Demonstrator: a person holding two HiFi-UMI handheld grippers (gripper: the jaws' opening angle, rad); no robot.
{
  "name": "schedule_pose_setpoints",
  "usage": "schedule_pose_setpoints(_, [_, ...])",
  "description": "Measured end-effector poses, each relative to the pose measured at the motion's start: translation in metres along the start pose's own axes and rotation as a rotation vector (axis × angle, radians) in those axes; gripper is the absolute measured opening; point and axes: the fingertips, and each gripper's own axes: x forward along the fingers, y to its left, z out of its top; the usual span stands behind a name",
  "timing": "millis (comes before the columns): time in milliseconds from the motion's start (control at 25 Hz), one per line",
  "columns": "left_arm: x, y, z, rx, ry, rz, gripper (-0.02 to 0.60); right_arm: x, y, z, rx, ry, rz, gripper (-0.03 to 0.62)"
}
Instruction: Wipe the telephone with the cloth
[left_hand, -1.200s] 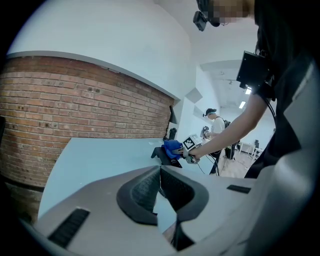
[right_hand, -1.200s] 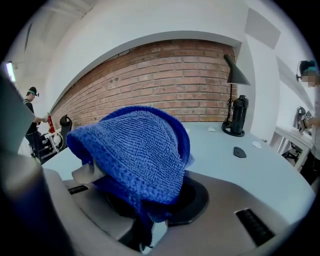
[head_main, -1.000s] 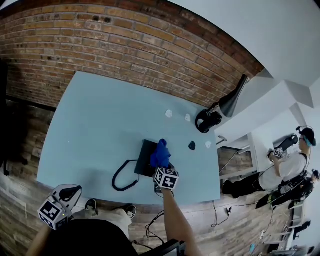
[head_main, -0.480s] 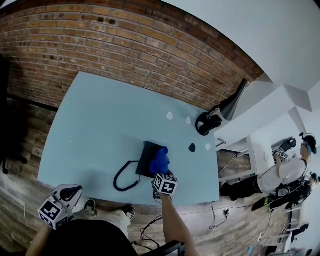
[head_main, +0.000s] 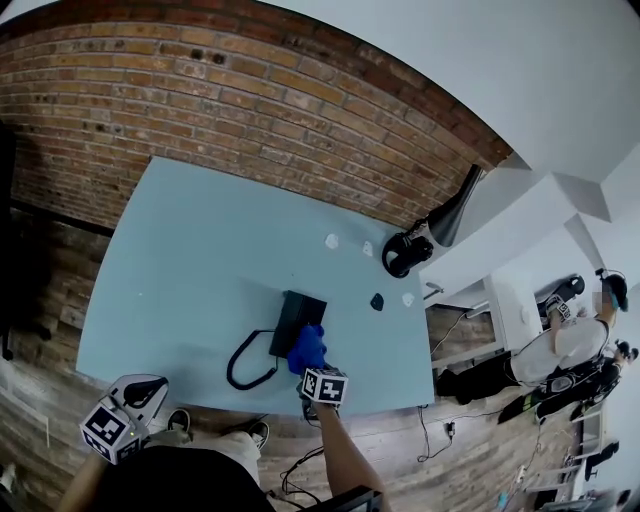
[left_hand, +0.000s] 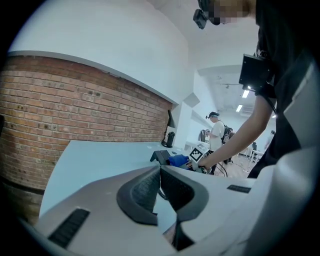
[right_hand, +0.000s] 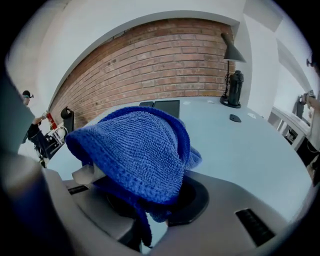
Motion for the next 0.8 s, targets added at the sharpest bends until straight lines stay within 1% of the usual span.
schedule_pose_setpoints(120, [-0.001, 0.001, 0.004, 0.001, -0.014, -0.009, 0.012, -0.011, 0.023, -0.013, -0.066, 0.077, 0.059, 0.097])
schedule_pose_setpoints(200, [-0.003, 0.002, 0.004, 0.001, -0.020, -0.017, 0.012, -0.023, 0.049, -0.012, -0.092, 0.060, 0.121, 0.095])
schedule_pose_setpoints(280, [-0.006, 0.004, 0.002, -0.003, -0.019, -0.019, 0.012, -0.043, 0.081, 0.000, -0.126, -0.024, 0.181, 0.089])
schedule_pose_setpoints(360, [-0.010, 0.006, 0.002, -0.010, -0.024, -0.023, 0.012, -0.067, 0.116, 0.019, -0.179, -0.139, 0.222, 0.087])
schedule_pose_setpoints(440, [-0.012, 0.008, 0.006, -0.014, -0.040, -0.033, 0.012, -0.093, 0.149, 0.044, -0.224, -0.264, 0.225, 0.084])
schedule_pose_setpoints(560, [-0.018, 0.012, 0.009, -0.027, -0.041, -0.043, 0.012, -0.132, 0.198, 0.072, -0.237, -0.426, 0.225, 0.081])
schedule_pose_setpoints(680, [-0.024, 0.012, 0.007, -0.035, -0.034, -0.068, 0.012, -0.165, 0.234, 0.082, -0.241, -0.516, 0.213, 0.080])
schedule_pose_setpoints(800, [-0.029, 0.011, 0.010, -0.027, -0.036, -0.108, 0.012, -0.191, 0.257, 0.085, -0.234, -0.577, 0.187, 0.080])
